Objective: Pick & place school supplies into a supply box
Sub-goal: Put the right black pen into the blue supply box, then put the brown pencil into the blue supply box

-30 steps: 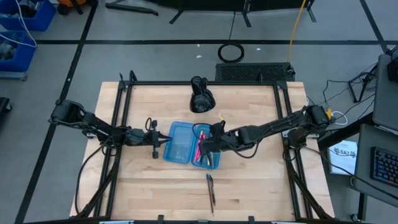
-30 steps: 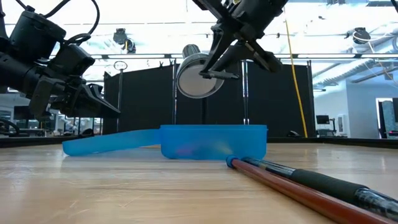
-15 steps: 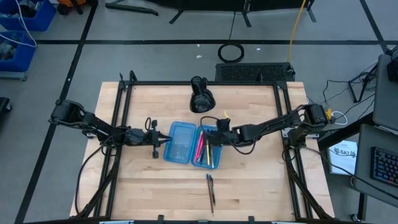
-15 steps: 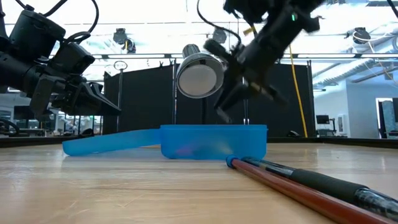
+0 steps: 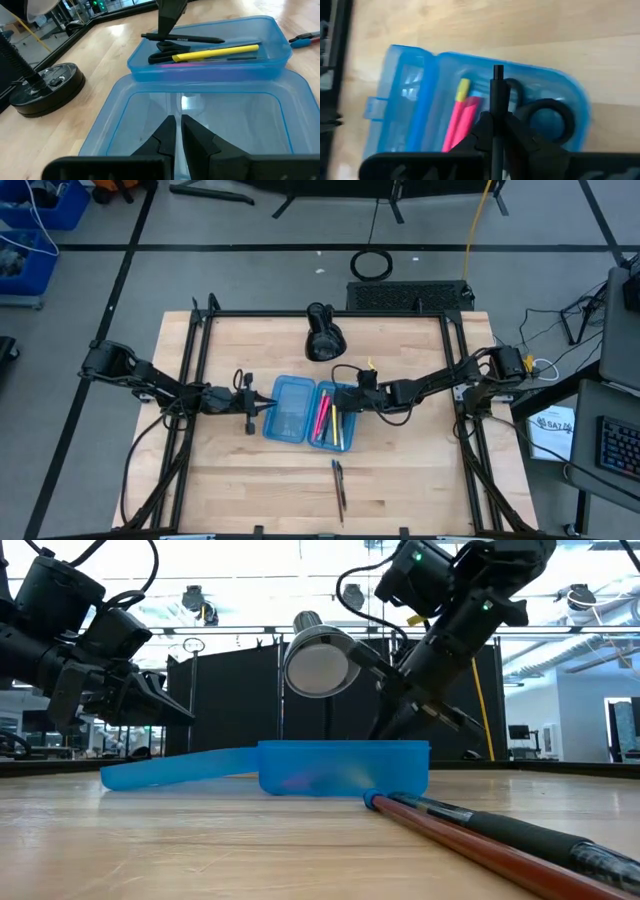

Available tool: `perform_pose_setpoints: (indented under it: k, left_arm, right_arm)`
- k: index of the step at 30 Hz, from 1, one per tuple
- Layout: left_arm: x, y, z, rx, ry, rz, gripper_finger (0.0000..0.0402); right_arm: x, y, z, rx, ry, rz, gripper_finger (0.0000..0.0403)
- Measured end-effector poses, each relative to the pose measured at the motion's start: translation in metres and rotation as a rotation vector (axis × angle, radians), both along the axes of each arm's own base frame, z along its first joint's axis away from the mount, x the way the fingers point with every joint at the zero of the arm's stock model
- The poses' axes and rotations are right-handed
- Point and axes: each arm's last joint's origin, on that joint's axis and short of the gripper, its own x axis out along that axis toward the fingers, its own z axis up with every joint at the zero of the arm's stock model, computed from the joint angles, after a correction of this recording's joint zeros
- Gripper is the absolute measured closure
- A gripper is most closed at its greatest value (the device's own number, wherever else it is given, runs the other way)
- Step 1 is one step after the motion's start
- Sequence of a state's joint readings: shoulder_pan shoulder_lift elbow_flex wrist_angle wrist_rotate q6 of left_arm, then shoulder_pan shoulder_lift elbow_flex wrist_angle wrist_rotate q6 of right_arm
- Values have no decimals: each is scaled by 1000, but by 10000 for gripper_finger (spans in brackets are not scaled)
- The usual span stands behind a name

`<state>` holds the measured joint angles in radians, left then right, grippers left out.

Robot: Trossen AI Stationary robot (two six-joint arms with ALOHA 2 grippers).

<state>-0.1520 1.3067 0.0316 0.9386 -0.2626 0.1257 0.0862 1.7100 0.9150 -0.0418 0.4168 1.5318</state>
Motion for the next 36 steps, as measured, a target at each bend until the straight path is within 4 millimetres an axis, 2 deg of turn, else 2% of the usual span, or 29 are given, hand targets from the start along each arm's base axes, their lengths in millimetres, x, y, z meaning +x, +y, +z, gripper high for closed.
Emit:
perform_pose_setpoints:
  k: [6, 14, 23, 27, 30, 36]
  left_arm:
    - [0, 0, 0, 1, 0, 0, 366]
    - [0, 0, 0, 6, 0, 3, 366]
    - [0, 0, 0, 5, 0, 3, 366]
    - [0, 0, 0, 5, 0, 4, 366]
    - [0, 0, 0, 4, 0, 3, 366]
    - [0, 0, 0, 2, 0, 4, 366]
  right_arm:
    - [-6, -8, -6, 47, 88, 6, 387]
    - [-4, -9, -7, 46, 94, 33, 382]
    - [-1, -9, -6, 88, 60, 61, 290]
    - [0, -9, -5, 82, 52, 67, 269]
    - [2, -9, 1, 53, 20, 106, 265]
    - [1, -9, 27, -44, -68, 173, 264]
